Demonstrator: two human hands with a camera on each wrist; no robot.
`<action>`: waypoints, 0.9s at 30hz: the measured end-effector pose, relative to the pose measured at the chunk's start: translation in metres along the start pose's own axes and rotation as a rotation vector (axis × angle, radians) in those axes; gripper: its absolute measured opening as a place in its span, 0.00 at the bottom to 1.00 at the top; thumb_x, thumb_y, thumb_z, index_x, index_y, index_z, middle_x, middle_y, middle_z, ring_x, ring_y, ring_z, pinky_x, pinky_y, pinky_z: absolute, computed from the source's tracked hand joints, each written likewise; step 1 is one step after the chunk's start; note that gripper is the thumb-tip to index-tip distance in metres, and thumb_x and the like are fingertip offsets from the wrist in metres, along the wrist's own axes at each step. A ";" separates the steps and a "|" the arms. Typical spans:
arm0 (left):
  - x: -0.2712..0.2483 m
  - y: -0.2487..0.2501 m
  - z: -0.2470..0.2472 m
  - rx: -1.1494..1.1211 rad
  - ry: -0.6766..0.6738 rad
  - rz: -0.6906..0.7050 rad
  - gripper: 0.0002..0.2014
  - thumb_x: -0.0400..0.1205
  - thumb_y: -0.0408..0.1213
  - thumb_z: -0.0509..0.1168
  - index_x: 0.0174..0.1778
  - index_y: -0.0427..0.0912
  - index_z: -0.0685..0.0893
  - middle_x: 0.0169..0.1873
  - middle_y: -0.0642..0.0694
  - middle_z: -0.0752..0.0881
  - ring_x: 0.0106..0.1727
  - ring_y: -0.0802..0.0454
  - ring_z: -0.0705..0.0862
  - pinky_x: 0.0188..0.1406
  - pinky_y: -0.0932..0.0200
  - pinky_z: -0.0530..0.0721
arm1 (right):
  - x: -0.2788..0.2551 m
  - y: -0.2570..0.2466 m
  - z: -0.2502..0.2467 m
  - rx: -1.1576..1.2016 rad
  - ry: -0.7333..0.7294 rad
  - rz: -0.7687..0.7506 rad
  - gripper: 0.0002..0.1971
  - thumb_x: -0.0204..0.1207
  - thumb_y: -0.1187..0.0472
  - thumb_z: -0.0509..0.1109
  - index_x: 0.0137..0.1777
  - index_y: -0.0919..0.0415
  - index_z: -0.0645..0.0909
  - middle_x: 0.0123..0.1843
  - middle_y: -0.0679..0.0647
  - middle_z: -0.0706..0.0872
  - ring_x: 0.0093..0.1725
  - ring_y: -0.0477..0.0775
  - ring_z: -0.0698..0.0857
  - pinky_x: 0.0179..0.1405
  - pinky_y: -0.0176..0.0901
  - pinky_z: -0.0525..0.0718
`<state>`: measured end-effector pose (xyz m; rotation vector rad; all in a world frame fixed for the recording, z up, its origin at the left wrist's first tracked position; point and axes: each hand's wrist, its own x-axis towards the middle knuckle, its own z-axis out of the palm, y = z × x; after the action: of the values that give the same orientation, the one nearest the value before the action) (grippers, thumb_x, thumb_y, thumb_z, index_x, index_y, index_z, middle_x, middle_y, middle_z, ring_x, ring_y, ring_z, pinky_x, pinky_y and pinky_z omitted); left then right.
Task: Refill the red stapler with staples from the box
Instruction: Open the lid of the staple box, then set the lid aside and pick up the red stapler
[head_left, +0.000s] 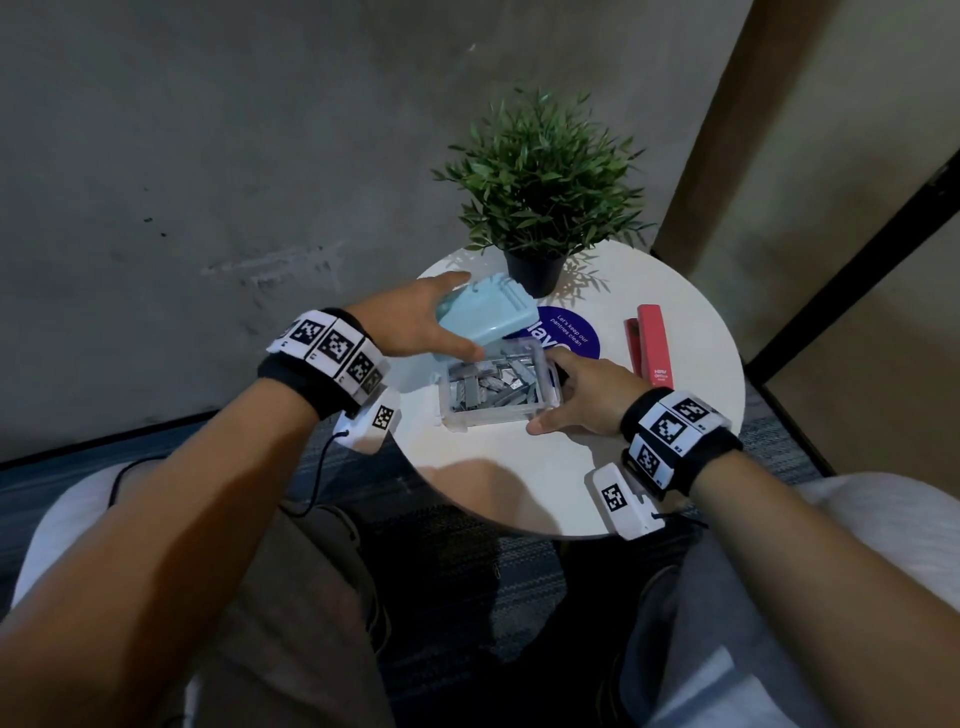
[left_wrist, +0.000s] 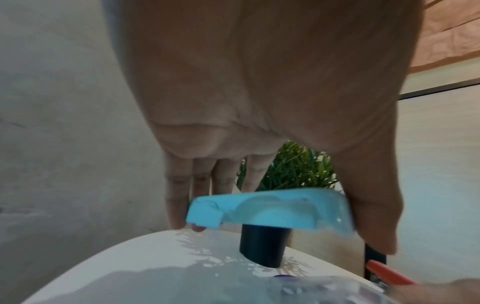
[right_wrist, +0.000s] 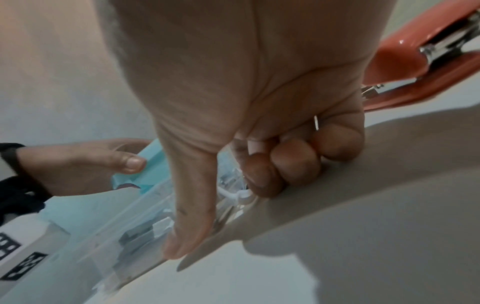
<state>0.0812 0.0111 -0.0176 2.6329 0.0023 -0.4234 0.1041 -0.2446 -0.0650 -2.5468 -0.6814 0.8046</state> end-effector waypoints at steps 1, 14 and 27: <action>0.003 -0.003 0.000 0.005 0.013 -0.029 0.52 0.68 0.62 0.77 0.84 0.46 0.61 0.70 0.45 0.78 0.60 0.49 0.78 0.59 0.57 0.76 | -0.001 0.000 0.000 -0.009 0.002 -0.003 0.49 0.67 0.40 0.81 0.84 0.50 0.61 0.71 0.56 0.83 0.59 0.57 0.82 0.53 0.45 0.77; 0.026 -0.009 0.015 0.078 0.112 -0.149 0.50 0.70 0.63 0.74 0.83 0.43 0.63 0.75 0.36 0.66 0.73 0.36 0.73 0.72 0.43 0.73 | -0.007 0.004 0.006 -0.071 0.007 -0.032 0.45 0.65 0.36 0.80 0.79 0.44 0.65 0.47 0.48 0.84 0.48 0.56 0.84 0.46 0.49 0.83; 0.033 -0.014 0.038 0.150 0.069 -0.145 0.45 0.74 0.58 0.73 0.83 0.46 0.64 0.73 0.32 0.68 0.75 0.33 0.68 0.75 0.39 0.70 | -0.007 0.006 0.008 -0.095 0.015 -0.035 0.45 0.64 0.34 0.80 0.78 0.46 0.65 0.55 0.51 0.88 0.51 0.58 0.85 0.51 0.53 0.85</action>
<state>0.1004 0.0042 -0.0656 2.8048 0.1917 -0.3954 0.0966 -0.2516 -0.0708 -2.6146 -0.7748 0.7584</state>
